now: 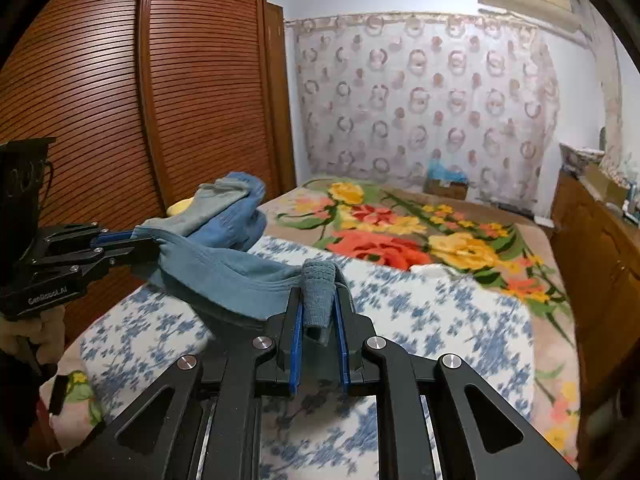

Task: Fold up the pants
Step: 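Lift the hem with both grippers and fold it over toward the waistband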

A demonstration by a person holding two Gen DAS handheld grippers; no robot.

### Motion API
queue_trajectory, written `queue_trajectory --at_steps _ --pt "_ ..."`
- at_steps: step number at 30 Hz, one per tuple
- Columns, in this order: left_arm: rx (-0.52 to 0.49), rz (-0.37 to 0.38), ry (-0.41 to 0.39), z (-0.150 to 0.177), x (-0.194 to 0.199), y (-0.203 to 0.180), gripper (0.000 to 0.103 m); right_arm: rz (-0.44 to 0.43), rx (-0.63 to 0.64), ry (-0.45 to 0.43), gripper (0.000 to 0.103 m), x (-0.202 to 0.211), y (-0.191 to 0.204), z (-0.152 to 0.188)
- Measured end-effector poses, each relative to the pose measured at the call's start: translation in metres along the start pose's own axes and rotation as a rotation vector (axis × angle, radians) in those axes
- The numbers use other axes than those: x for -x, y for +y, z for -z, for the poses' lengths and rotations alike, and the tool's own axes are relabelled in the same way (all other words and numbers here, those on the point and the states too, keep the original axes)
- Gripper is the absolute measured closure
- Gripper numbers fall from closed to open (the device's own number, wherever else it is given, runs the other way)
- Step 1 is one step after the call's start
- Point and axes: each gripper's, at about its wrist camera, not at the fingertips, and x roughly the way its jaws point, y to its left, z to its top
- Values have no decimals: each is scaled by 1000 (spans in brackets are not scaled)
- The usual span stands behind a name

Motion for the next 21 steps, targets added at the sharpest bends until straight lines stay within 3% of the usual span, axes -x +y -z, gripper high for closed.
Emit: queue_trajectory --at_steps 9,21 --pt "34 48 35 51 29 -16 90 -77 -22 30 89 36 6 40" --pt "62 88 99 89 33 -27 90 -92 -90 68 89 52 7 72"
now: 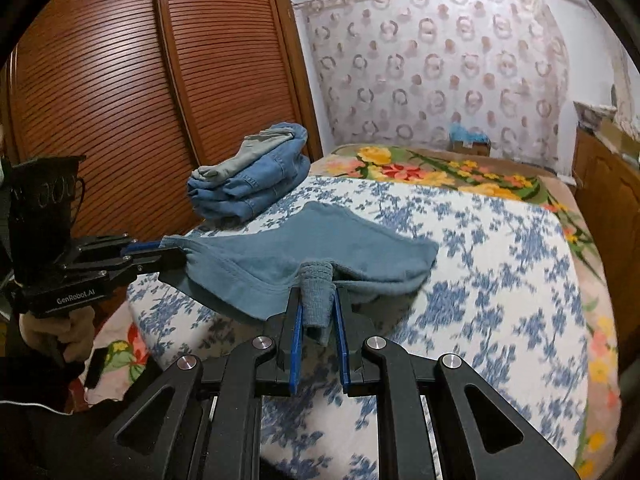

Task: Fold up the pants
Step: 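Lift the hem with both grippers and fold it over toward the waistband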

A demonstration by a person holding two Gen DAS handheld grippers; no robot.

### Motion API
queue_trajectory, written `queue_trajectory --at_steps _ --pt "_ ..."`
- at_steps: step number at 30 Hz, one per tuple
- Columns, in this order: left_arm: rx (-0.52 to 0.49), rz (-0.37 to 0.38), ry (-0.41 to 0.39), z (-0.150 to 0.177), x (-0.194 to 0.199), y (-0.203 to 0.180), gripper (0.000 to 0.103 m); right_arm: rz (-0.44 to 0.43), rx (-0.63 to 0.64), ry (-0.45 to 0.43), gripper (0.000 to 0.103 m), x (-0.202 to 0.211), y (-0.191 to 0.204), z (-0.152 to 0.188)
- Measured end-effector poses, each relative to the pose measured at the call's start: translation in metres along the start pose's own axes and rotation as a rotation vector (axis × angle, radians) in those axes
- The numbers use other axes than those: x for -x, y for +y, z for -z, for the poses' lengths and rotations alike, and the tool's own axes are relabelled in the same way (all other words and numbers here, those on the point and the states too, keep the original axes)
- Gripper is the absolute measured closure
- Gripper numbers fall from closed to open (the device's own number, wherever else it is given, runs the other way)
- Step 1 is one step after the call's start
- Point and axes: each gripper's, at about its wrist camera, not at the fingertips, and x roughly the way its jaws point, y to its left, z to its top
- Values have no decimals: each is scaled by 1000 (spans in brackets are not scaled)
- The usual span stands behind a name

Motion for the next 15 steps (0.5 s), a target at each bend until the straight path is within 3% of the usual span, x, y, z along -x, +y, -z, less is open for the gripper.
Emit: queue_trajectory --at_steps 15 --pt "4 18 4 14 20 -10 90 -22 1 2 88 20 14 16"
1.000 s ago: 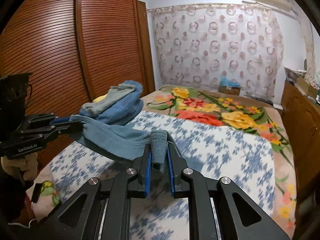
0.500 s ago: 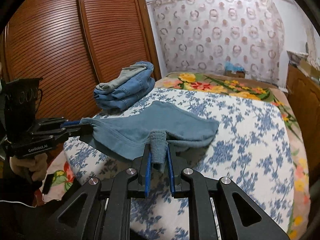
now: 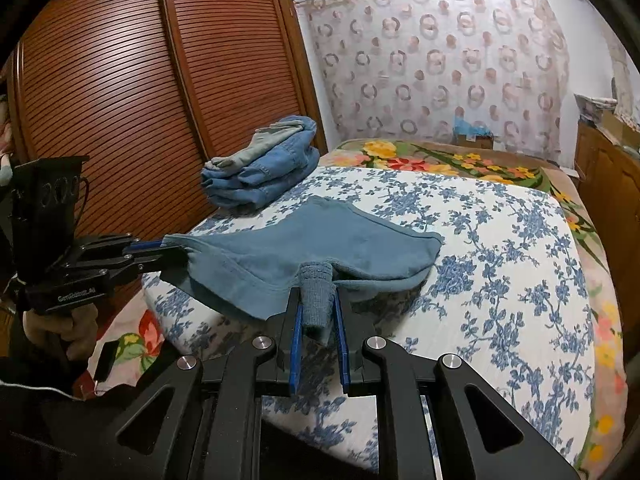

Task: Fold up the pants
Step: 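Lift the hem with both grippers and fold it over toward the waistband, then lower the folded hem and open both grippers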

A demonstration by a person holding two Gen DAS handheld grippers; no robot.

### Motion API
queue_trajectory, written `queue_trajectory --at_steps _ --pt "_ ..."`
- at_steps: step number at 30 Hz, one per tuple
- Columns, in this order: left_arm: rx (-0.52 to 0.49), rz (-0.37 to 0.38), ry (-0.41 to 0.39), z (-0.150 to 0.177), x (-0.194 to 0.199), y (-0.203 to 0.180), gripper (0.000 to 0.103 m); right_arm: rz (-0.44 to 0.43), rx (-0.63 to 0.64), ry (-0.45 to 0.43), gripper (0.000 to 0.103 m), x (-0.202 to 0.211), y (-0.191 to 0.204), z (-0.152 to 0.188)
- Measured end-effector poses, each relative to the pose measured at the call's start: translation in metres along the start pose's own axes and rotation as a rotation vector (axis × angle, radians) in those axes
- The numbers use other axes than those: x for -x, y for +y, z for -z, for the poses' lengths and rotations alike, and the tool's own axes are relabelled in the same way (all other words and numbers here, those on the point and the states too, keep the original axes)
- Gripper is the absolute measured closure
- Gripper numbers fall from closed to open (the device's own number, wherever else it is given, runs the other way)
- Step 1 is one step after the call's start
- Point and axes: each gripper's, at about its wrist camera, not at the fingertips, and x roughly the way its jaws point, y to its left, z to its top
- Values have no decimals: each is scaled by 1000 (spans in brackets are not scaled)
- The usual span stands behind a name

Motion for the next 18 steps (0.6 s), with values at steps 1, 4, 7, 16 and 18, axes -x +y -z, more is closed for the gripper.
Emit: queue_trajectory --at_steps 1,4,7,16,18 --pt "-1 2 -1 0 1 -1 90 -3 0 -1 88 2 1 2" --pt "-1 2 -8 -1 0 0 89 -3 0 -13 88 5 0 4" --pt "-7 -18 1 -6 -18 8 89 4 -12 -30 88 -6 -6 -4" --pt "40 -66 31 -41 -80 50 89 65 -79 -8 88 -72 -41 -26" --pt "51 -66 41 -46 -89 57 89 79 -94 -2 88 -82 -47 -29"
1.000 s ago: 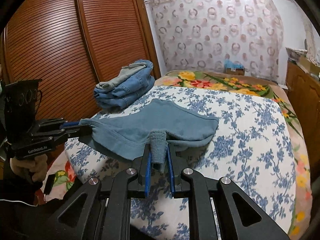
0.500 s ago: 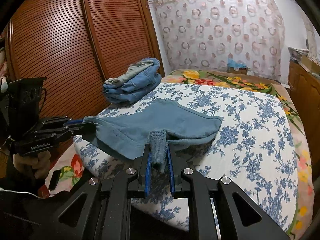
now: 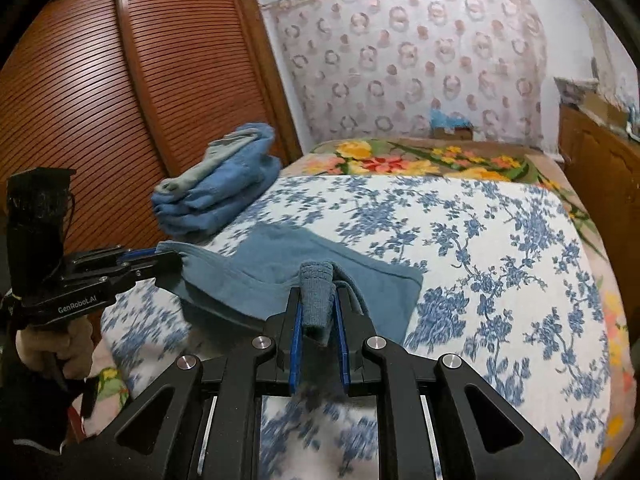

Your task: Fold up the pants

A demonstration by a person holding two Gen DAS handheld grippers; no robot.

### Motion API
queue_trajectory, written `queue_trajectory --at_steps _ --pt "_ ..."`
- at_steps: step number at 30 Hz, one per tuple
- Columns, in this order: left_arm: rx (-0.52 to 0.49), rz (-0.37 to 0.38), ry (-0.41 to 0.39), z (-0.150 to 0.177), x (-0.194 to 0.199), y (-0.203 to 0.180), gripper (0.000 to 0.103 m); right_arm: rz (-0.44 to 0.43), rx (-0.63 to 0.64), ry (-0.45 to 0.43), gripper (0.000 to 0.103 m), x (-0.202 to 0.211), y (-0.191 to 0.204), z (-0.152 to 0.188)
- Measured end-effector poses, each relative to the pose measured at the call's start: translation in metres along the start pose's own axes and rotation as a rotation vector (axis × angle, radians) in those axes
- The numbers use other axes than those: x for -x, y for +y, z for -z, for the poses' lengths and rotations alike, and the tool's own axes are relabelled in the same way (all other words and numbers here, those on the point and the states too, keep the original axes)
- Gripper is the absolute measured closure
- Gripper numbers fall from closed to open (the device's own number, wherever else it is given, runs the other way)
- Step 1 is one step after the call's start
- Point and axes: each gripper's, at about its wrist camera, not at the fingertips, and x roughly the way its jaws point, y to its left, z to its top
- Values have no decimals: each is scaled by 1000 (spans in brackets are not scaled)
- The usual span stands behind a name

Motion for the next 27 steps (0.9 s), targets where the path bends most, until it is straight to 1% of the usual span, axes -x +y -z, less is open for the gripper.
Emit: queue_trajectory --at_steps 4,8,13,15,16,17,18,19,20,25,27 --pt "-8 -17 17 -7 -14 2 89 9 -15 15 88 -13 -2 -5" --pt "-20 -24 25 -9 -20 0 89 31 10 21 88 -21 5 -9" --pt "-30 -37 45 -10 -30 1 88 46 14 42 88 -31 2 -9" --pt "-32 -43 50 -10 -33 1 84 46 8 50 88 -34 1 -9" --pt "-33 -45 49 -9 -34 1 81 45 8 51 86 -35 1 -10" --pt "-35 -47 48 -9 -33 1 73 46 9 54 84 -36 1 -10" --pt "-35 -48 44 -9 -33 1 68 53 13 56 82 -37 1 -11" --pt "-31 -47 35 -8 -30 2 59 61 18 58 79 -38 1 -12" --pt "-30 -45 29 -8 -28 3 55 66 23 59 78 -37 2 -12" --pt "-30 -40 27 4 -16 4 54 87 35 33 65 -22 0 -11" --pt "-24 -43 41 10 -15 5 54 89 45 29 65 -14 0 -6"
